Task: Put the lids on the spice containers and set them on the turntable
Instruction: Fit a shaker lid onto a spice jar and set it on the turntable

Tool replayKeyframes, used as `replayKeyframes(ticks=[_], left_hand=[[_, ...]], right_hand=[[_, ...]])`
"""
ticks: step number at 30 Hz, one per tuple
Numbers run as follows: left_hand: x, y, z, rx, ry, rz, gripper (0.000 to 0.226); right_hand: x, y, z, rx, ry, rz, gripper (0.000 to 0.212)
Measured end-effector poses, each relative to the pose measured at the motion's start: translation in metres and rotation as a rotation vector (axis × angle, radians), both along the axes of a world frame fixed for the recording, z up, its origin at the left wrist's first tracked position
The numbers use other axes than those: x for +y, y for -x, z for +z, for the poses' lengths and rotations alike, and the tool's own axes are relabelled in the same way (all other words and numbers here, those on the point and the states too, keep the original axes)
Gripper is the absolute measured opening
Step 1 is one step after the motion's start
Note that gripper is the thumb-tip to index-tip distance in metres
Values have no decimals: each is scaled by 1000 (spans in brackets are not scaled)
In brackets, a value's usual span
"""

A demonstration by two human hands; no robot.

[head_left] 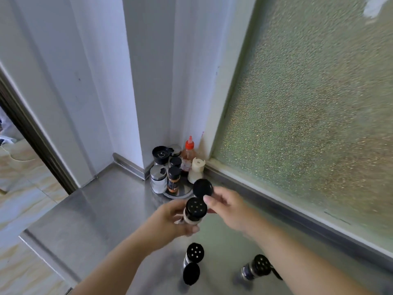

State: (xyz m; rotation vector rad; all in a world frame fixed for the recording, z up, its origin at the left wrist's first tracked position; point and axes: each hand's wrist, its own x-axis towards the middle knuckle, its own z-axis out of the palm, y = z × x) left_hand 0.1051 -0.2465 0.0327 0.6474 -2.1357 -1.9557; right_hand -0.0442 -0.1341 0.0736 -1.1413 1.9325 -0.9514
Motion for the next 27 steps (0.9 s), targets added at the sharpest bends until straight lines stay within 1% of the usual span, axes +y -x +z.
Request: replayKeyframes(ticks=[2, 4, 5, 6, 7, 10, 13, 15, 17, 19, 22, 23, 25, 27], left_hand=[[14, 17, 31, 94, -25, -44, 33], [29, 33, 57, 171, -15, -91, 27], [38, 41, 69, 196, 3, -107, 24], [46, 49, 80, 222, 19, -119, 24], [55, 57, 90, 246, 20, -132, 25], [84, 79, 117, 338, -33, -188, 33], [115, 102, 133, 401, -33, -228, 37], [135, 115, 140, 435, -46, -271, 36], [151, 127, 145, 450, -29, -309, 35], [162, 137, 147, 437, 16, -342, 37], [174, 148, 144, 364, 85, -422, 38], [178, 151, 143, 342, 88, -451, 35], [187, 155, 144, 318, 83, -495, 30], [195, 160, 142, 287, 129, -496, 37]], right_hand=[[18, 5, 31, -42, 172, -83, 33], [40, 10, 66, -45, 307, -126, 24], [53, 12, 82, -37, 350, -124, 25], [67, 14, 95, -3, 378, -112, 31], [82, 17, 105, 65, 394, -94, 38], [120, 21, 126, 380, 419, -72, 52], [150, 27, 138, 676, 468, -134, 49], [168, 33, 144, 787, 507, -190, 45], [187, 39, 146, 837, 517, -231, 43], [207, 45, 147, 828, 491, -247, 44], [238, 58, 155, 724, 360, -210, 47], [246, 63, 160, 723, 284, -162, 51], [258, 72, 172, 784, 72, -45, 60], [263, 76, 183, 830, -86, 27, 59]])
